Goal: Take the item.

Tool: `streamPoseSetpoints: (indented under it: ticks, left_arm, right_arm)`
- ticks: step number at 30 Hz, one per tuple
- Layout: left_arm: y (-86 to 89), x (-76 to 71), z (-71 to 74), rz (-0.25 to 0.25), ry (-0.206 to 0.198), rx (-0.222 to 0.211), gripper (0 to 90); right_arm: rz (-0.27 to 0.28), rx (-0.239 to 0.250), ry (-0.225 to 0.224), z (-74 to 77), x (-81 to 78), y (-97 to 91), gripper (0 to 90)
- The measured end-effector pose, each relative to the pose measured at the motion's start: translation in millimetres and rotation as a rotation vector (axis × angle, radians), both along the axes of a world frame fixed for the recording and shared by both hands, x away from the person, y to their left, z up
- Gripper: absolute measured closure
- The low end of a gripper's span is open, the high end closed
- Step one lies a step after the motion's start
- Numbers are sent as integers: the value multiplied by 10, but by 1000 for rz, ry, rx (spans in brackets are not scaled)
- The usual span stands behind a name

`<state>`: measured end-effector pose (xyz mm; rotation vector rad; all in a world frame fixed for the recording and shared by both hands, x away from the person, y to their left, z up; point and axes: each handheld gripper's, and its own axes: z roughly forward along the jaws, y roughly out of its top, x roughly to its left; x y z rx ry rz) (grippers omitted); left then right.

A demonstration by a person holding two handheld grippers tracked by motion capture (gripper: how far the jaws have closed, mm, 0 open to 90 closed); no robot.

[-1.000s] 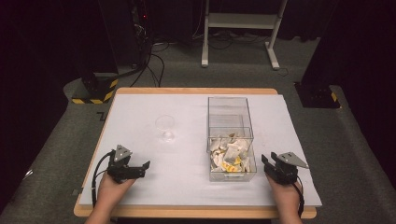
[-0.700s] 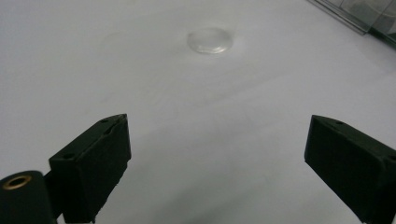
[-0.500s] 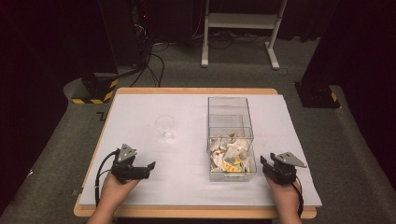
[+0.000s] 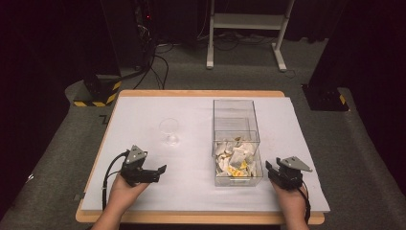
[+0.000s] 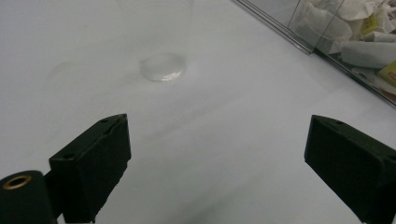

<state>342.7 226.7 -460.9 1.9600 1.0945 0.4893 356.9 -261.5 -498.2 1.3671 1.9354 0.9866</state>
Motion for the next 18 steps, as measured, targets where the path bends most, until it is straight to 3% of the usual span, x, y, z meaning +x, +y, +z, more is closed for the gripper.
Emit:
streamPoseSetpoints:
  ticks: [9, 11, 18]
  left_arm:
    - [-189, -4, 108, -79, 4, -59, 76]
    - [-249, -8, 152, -91, -10, -46, 76]
    - [-505, 15, 220, -134, -9, -66, 76]
  right_arm:
    - [7, -18, 7, -4, 17, 21, 542]
    - [7, -18, 1, -5, 13, 20, 540]
    - [10, -11, 2, -5, 3, 12, 541]
